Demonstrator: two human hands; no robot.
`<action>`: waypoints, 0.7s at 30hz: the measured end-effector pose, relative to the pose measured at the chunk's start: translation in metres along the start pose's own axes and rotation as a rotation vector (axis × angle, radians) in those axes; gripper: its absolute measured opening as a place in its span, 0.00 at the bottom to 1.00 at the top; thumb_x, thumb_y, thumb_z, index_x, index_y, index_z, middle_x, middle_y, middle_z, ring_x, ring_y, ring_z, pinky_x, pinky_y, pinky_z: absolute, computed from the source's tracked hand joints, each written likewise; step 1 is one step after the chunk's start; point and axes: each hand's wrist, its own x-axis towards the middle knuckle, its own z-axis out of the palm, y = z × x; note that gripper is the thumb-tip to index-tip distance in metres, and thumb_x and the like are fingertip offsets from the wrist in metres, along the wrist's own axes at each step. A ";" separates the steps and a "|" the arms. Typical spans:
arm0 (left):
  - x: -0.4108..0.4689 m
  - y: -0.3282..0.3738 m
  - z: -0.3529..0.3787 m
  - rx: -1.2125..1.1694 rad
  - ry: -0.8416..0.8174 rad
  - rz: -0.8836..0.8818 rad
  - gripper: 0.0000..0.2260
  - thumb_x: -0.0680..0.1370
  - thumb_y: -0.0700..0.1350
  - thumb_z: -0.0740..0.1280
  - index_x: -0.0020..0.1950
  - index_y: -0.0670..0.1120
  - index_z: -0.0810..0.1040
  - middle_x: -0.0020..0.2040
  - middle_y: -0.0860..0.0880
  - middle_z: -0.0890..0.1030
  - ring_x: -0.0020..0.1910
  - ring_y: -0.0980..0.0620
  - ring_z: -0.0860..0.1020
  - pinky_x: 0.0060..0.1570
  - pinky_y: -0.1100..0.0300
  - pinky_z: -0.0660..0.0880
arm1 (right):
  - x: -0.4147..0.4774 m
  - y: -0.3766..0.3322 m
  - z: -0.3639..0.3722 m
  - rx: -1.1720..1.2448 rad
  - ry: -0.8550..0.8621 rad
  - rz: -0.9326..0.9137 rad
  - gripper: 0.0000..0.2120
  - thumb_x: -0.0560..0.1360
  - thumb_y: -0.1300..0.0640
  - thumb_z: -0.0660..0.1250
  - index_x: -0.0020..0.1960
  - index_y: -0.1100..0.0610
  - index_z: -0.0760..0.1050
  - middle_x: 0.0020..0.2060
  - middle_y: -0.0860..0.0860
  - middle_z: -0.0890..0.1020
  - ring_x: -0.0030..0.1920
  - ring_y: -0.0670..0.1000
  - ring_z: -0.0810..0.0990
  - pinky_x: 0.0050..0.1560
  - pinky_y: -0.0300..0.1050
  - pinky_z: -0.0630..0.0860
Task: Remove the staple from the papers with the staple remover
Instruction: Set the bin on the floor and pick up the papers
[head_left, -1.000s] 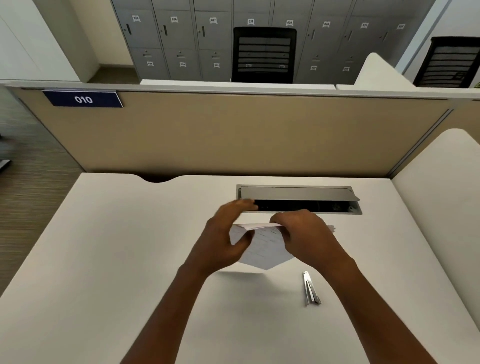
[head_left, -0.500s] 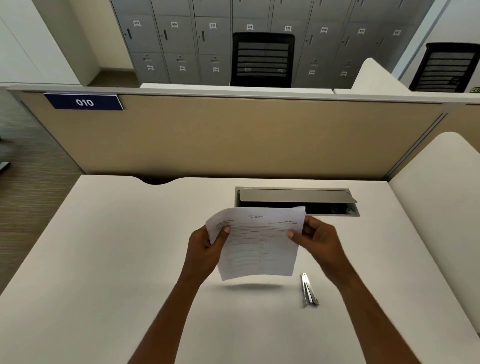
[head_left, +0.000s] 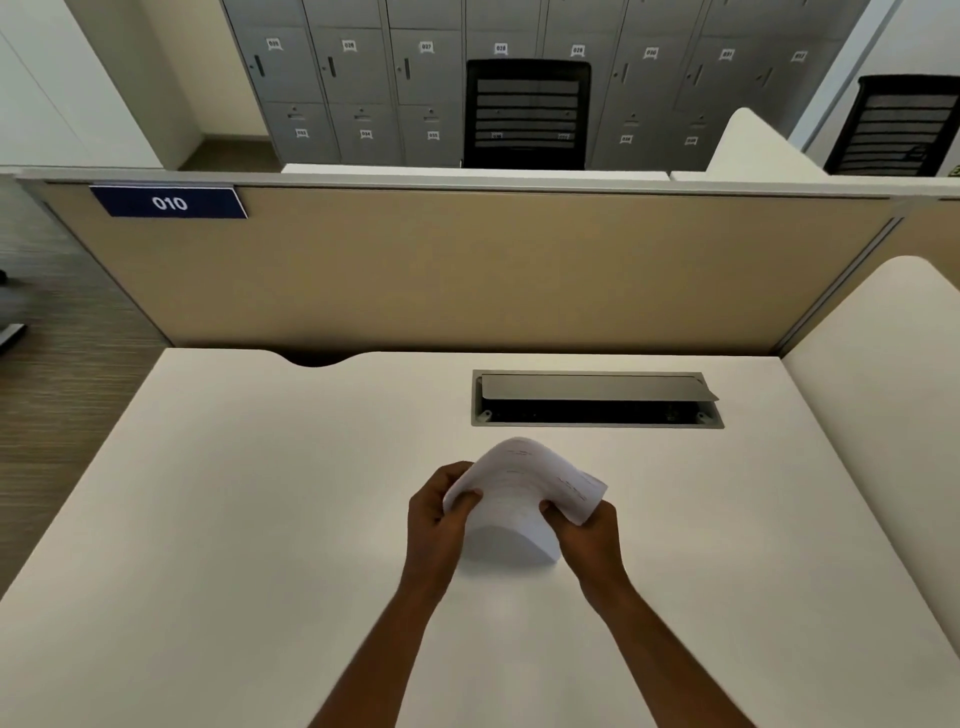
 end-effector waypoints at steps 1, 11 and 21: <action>0.002 0.002 0.003 0.010 0.009 0.004 0.11 0.77 0.46 0.70 0.58 0.50 0.83 0.53 0.47 0.86 0.54 0.44 0.83 0.55 0.37 0.81 | 0.001 0.000 0.001 -0.012 0.002 -0.009 0.16 0.74 0.65 0.73 0.60 0.55 0.79 0.47 0.53 0.86 0.50 0.54 0.85 0.46 0.42 0.82; 0.005 0.020 0.035 0.004 0.334 -0.060 0.26 0.67 0.78 0.64 0.47 0.58 0.81 0.44 0.53 0.86 0.44 0.49 0.84 0.41 0.60 0.81 | -0.005 0.002 0.014 -0.186 0.099 -0.184 0.17 0.75 0.65 0.72 0.56 0.45 0.76 0.47 0.43 0.84 0.48 0.36 0.82 0.51 0.42 0.81; 0.017 0.032 0.033 -0.014 0.437 -0.284 0.24 0.69 0.71 0.64 0.44 0.51 0.80 0.41 0.46 0.84 0.43 0.45 0.82 0.40 0.55 0.79 | -0.011 0.004 0.015 -0.216 0.131 -0.247 0.20 0.75 0.66 0.72 0.50 0.40 0.75 0.44 0.42 0.83 0.47 0.35 0.81 0.46 0.27 0.75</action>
